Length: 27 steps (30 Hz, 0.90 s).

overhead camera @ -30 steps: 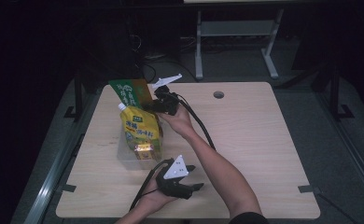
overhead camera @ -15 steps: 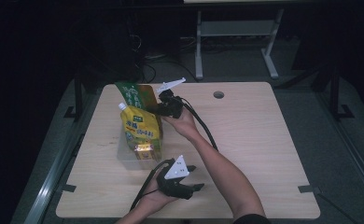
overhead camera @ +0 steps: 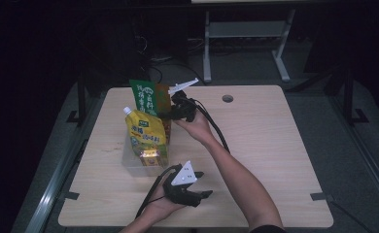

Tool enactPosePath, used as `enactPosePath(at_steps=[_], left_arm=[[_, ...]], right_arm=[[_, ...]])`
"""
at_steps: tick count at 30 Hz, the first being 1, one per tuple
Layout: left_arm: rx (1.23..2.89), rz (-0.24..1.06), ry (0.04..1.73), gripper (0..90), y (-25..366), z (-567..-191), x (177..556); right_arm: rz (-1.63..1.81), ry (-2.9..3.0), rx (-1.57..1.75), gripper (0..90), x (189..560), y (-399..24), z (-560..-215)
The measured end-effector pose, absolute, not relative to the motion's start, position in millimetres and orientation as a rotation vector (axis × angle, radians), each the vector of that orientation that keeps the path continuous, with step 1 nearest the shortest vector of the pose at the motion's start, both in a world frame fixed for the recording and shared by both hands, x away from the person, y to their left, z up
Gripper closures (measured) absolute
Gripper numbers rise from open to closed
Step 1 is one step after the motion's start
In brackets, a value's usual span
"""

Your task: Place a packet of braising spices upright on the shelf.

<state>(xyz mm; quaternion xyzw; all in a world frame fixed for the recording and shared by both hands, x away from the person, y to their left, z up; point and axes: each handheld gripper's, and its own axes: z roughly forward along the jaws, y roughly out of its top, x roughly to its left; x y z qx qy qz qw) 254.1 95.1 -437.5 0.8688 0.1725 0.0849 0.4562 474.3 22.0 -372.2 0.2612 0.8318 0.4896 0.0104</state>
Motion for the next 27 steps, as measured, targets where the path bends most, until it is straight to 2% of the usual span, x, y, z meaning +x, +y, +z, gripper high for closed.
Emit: enactPosePath(at_steps=[8, 27], left_arm=[[2.143, 0.212, 0.427, 34.0, 96, -437, 255], [2.151, 0.21, 0.429, 33.4, 94, -438, 255]], right_arm=[[1.522, 2.624, 0.821, 59.6, 475, 4, -368], [1.553, 2.608, 0.852, 56.0, 468, -33, -357]])
